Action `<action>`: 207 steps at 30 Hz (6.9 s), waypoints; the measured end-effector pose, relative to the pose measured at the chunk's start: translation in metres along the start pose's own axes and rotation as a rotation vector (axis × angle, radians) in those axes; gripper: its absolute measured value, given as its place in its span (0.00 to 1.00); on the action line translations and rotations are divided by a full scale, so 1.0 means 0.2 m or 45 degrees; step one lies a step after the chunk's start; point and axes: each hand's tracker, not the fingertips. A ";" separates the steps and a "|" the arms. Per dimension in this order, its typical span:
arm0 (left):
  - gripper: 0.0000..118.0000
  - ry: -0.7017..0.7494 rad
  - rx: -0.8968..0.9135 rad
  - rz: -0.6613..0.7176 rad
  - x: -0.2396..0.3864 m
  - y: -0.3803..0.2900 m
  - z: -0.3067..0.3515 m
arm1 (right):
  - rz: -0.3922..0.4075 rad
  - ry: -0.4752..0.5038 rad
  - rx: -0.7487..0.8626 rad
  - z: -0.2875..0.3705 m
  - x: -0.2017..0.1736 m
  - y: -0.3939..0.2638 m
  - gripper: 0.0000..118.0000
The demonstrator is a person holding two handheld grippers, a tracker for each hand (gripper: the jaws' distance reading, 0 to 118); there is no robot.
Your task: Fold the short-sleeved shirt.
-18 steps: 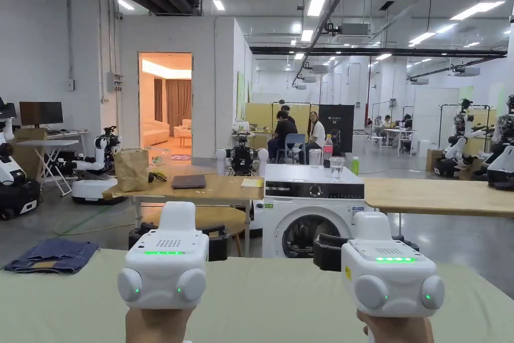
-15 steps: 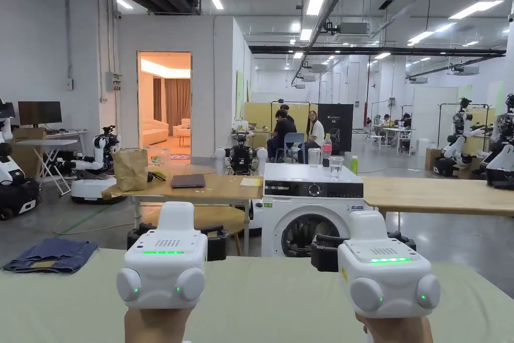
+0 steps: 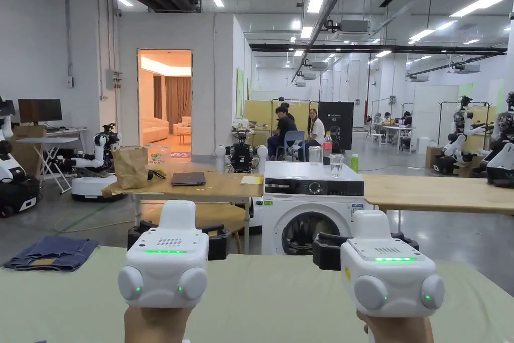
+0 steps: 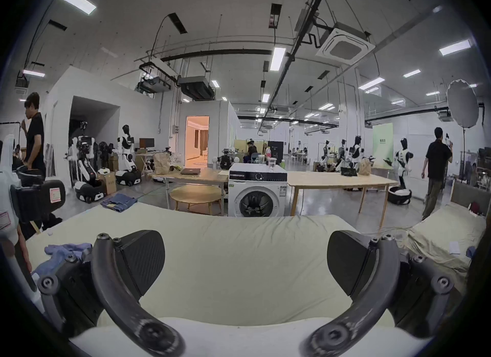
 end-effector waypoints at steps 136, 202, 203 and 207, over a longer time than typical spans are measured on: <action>0.95 -0.714 -0.797 -0.118 0.99 -0.95 -0.29 | -0.047 -0.064 -0.353 0.14 0.73 -0.74 0.00; 0.00 -0.109 -1.053 -0.161 -0.47 -1.03 -0.59 | -0.058 0.175 -0.882 -0.39 0.43 -1.29 0.01; 0.00 -0.104 -1.010 -0.171 -0.47 -0.97 -0.57 | -0.073 0.183 -0.853 -0.38 0.45 -1.23 0.01; 0.00 -0.099 -0.900 -0.202 -0.48 -0.72 -0.52 | -0.049 0.178 -0.709 -0.32 0.46 -0.97 0.01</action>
